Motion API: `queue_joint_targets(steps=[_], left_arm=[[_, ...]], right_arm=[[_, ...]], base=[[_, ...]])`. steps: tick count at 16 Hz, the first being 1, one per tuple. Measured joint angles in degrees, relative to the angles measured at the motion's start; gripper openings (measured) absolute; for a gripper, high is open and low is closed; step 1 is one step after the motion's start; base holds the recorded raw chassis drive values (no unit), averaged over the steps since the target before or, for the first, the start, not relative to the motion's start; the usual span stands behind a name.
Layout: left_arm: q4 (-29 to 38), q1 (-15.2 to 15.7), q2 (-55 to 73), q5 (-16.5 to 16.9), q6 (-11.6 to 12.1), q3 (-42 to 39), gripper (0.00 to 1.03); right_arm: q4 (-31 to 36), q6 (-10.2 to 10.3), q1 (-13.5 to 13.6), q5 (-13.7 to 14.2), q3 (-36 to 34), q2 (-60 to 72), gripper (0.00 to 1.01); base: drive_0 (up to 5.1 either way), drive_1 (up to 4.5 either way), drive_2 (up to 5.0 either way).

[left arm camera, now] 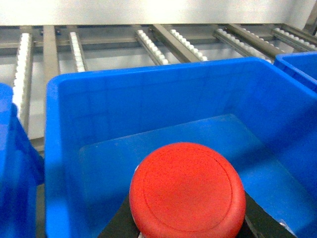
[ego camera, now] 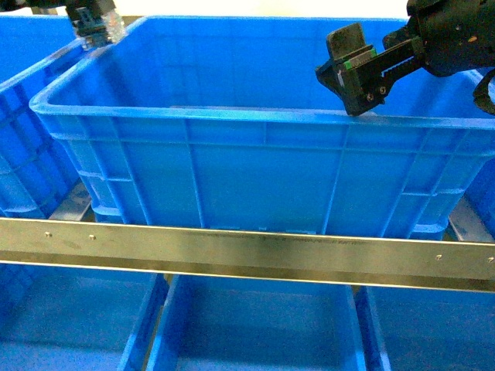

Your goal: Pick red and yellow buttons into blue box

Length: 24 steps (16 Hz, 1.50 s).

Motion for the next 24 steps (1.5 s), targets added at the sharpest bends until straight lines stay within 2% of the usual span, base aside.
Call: queue_joint_targets(steps=[2,4,6,9,10,11,12,13,15,19,20,21,22,23,24], left_arm=[[-0.5,-2.3,3.2,1.2,-0.1,3.7,0.24],[-4.8,-3.9,5.4,1.7,0.0,7.0,0.24],[-8.7,-4.0,9.2,-0.2,1.2,9.5,0.24],[-9.1,-3.8,11.0,-1.6,1.9,9.6,0.24],[-8.9,-3.8,11.0,-1.5,2.1,10.0,0.36],[-8.9,-3.9,11.0,-1.5,2.1,10.1,0.60],[-8.9,-4.0,11.0,-1.5,2.1,10.1,0.78],[-8.9,-4.0,11.0,-1.5,2.1,10.1,0.89],[-8.9,-4.0,11.0,-1.5,2.3,10.1,0.99],[-8.9,-4.0,11.0,-1.5,2.3,10.1,0.98],[-6.7,-4.2,11.0,-3.2,2.2,9.7,0.97],[3.5,-5.2,10.6,-12.6,2.1,6.3,0.88],[9.8,-5.3,8.3,-19.8,2.0,1.3,0.79],[15.0,-4.6,5.1,-26.0,2.1,-5.3,0.68],[18.7,-3.3,2.0,-28.1,2.0,-10.4,0.57]], right_arm=[[0.0,0.0,0.0,0.0,0.0,0.0,0.98],[0.0,0.0,0.0,0.0,0.0,0.0,0.98],[0.0,0.0,0.0,0.0,0.0,0.0,0.98],[0.0,0.0,0.0,0.0,0.0,0.0,0.98],[0.0,0.0,0.0,0.0,0.0,0.0,0.98],[0.0,0.0,0.0,0.0,0.0,0.0,0.98],[0.0,0.0,0.0,0.0,0.0,0.0,0.98],[0.0,0.0,0.0,0.0,0.0,0.0,0.98],[0.0,0.0,0.0,0.0,0.0,0.0,0.98],[0.0,0.0,0.0,0.0,0.0,0.0,0.98],[4.8,1.3,0.4,3.1,-1.0,0.0,0.95],[15.1,4.9,0.8,12.0,-4.7,-0.5,0.86],[22.1,8.9,0.7,18.6,-9.9,-2.6,0.77],[27.9,12.4,-1.0,23.2,-16.6,-6.0,0.66],[31.6,14.3,-3.0,23.7,-21.9,-9.2,0.55]], base=[[0.0,0.00,0.0],[0.0,0.00,0.0],[0.0,0.00,0.0],[0.0,0.00,0.0],[0.0,0.00,0.0],[0.0,0.00,0.0],[0.0,0.00,0.0],[0.0,0.00,0.0],[0.0,0.00,0.0],[0.0,0.00,0.0],[0.0,0.00,0.0],[0.0,0.00,0.0],[0.0,0.00,0.0],[0.0,0.00,0.0],[0.0,0.00,0.0]])
